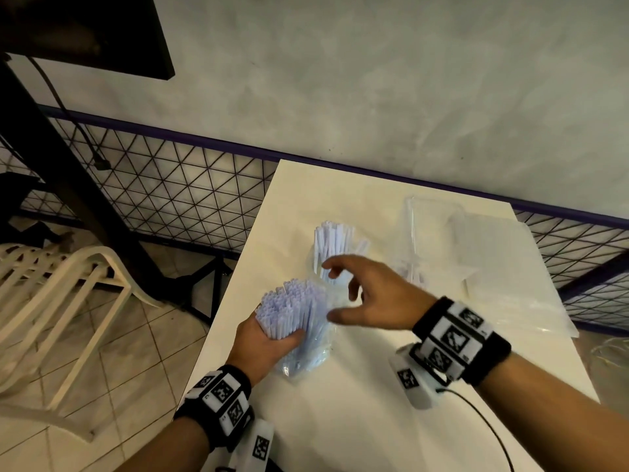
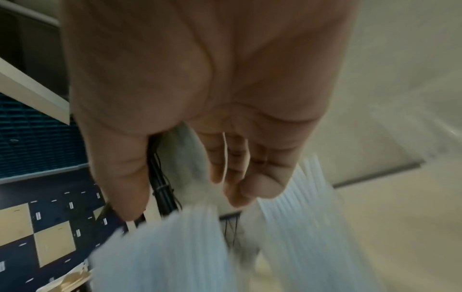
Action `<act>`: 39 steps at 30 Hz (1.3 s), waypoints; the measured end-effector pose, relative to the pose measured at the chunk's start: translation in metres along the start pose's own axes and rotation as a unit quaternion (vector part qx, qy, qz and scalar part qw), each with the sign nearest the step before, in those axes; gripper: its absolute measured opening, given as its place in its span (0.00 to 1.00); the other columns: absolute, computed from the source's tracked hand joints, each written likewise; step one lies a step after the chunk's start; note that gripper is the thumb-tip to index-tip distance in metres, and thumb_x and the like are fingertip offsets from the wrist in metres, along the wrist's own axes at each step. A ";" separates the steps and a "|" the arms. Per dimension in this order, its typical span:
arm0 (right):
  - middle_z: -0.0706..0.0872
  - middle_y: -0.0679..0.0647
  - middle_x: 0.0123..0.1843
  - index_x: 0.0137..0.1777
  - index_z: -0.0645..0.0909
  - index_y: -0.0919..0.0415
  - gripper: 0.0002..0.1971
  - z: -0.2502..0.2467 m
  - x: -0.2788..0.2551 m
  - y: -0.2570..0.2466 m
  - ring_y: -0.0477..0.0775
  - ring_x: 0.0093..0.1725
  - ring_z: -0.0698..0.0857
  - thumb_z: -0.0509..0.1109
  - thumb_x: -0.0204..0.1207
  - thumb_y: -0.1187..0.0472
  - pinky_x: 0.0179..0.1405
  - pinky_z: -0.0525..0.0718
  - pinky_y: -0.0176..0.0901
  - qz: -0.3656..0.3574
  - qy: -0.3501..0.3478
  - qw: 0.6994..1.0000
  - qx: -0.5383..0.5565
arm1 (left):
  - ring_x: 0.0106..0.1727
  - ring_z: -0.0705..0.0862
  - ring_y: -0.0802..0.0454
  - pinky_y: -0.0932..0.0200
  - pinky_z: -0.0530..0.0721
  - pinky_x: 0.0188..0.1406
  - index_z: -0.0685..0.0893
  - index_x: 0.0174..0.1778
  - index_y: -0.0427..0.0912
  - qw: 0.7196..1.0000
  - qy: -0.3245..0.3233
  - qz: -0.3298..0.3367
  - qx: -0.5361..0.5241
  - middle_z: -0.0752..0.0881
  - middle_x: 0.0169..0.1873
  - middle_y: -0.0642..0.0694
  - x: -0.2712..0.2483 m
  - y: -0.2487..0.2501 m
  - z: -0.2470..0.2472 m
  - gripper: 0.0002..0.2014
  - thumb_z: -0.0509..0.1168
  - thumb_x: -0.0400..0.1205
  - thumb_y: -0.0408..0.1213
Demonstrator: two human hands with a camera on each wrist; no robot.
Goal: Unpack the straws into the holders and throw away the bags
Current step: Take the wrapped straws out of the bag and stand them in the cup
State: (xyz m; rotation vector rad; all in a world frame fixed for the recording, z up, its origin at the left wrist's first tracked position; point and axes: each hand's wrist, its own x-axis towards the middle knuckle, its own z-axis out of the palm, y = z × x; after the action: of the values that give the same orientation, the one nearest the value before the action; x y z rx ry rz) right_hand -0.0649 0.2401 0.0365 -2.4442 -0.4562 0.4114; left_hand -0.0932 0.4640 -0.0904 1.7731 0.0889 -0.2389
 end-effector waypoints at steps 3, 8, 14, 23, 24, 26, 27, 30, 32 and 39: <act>0.78 0.39 0.60 0.75 0.71 0.47 0.37 0.038 -0.008 0.008 0.48 0.36 0.84 0.83 0.68 0.45 0.43 0.83 0.35 0.026 0.048 0.998 0.029 | 0.54 0.88 0.59 0.57 0.86 0.57 0.84 0.61 0.48 1.000 -0.002 0.002 -0.003 0.89 0.52 0.55 -0.001 0.001 0.000 0.36 0.79 0.56 0.53; 0.83 0.37 0.51 0.55 0.82 0.45 0.19 0.081 -0.007 0.015 0.55 0.30 0.78 0.85 0.68 0.56 0.38 0.80 0.38 0.050 0.197 0.966 0.161 | 0.55 0.88 0.59 0.57 0.86 0.57 0.83 0.62 0.49 1.000 -0.002 0.003 -0.019 0.90 0.53 0.53 -0.002 0.001 0.002 0.35 0.80 0.57 0.52; 0.83 0.48 0.46 0.48 0.85 0.59 0.12 0.098 -0.002 0.030 0.44 0.36 0.79 0.84 0.67 0.60 0.34 0.76 0.33 0.029 0.208 0.962 0.177 | 0.54 0.88 0.62 0.62 0.85 0.54 0.83 0.61 0.49 1.000 0.001 0.003 -0.023 0.89 0.52 0.55 -0.002 0.003 0.003 0.34 0.80 0.58 0.49; 0.83 0.49 0.40 0.44 0.84 0.63 0.13 0.076 -0.003 0.025 0.48 0.38 0.82 0.79 0.72 0.54 0.36 0.78 0.33 0.009 0.171 0.983 0.070 | 0.52 0.88 0.64 0.68 0.84 0.49 0.84 0.58 0.52 1.000 0.006 0.002 -0.014 0.89 0.51 0.55 -0.002 0.001 0.005 0.27 0.83 0.64 0.38; 0.84 0.50 0.39 0.44 0.84 0.63 0.12 0.074 -0.003 0.023 0.48 0.38 0.82 0.79 0.72 0.55 0.36 0.76 0.31 0.009 0.177 0.982 0.072 | 0.51 0.87 0.67 0.72 0.83 0.47 0.83 0.58 0.52 1.000 0.006 0.005 -0.009 0.89 0.51 0.56 -0.002 0.001 0.005 0.26 0.82 0.65 0.35; 0.85 0.52 0.37 0.41 0.84 0.64 0.09 0.073 -0.002 0.020 0.46 0.36 0.82 0.79 0.72 0.59 0.35 0.75 0.28 0.016 0.188 0.977 0.097 | 0.49 0.87 0.70 0.78 0.81 0.44 0.83 0.56 0.55 1.000 0.005 0.011 0.000 0.88 0.50 0.58 -0.001 0.001 0.005 0.26 0.82 0.66 0.33; 0.85 0.51 0.35 0.40 0.83 0.64 0.09 0.073 -0.002 0.018 0.45 0.34 0.81 0.79 0.72 0.60 0.34 0.74 0.27 0.023 0.194 0.974 0.117 | 0.49 0.86 0.70 0.79 0.81 0.43 0.82 0.56 0.56 1.000 0.005 0.013 0.002 0.88 0.50 0.58 -0.001 0.001 0.004 0.26 0.82 0.66 0.33; 0.83 0.54 0.31 0.37 0.81 0.65 0.09 0.073 -0.001 0.016 0.45 0.29 0.78 0.77 0.71 0.62 0.32 0.77 0.36 0.025 0.203 0.965 0.165 | 0.52 0.86 0.66 0.74 0.81 0.46 0.82 0.57 0.54 1.000 0.006 0.015 0.003 0.88 0.51 0.58 -0.002 0.001 0.005 0.26 0.82 0.66 0.33; 0.86 0.56 0.35 0.42 0.82 0.63 0.07 0.071 -0.001 0.015 0.53 0.33 0.82 0.76 0.70 0.63 0.35 0.81 0.43 0.028 0.193 0.963 0.187 | 0.53 0.86 0.63 0.70 0.81 0.48 0.82 0.58 0.52 1.000 0.006 0.016 0.000 0.88 0.51 0.57 -0.001 0.001 0.005 0.27 0.82 0.65 0.36; 0.88 0.49 0.40 0.48 0.85 0.57 0.06 0.070 0.003 0.012 0.43 0.39 0.84 0.75 0.74 0.66 0.41 0.80 0.29 0.009 0.208 0.958 0.196 | 0.52 0.85 0.66 0.72 0.81 0.48 0.82 0.57 0.54 1.000 0.006 0.017 0.010 0.88 0.51 0.58 -0.002 0.002 0.004 0.28 0.82 0.62 0.42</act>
State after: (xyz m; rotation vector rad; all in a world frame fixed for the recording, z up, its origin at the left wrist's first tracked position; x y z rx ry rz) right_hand -0.0868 0.2675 -0.0250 -2.0698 -0.1527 -0.0158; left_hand -0.0949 0.4596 -0.0894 1.7941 0.0645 -0.2059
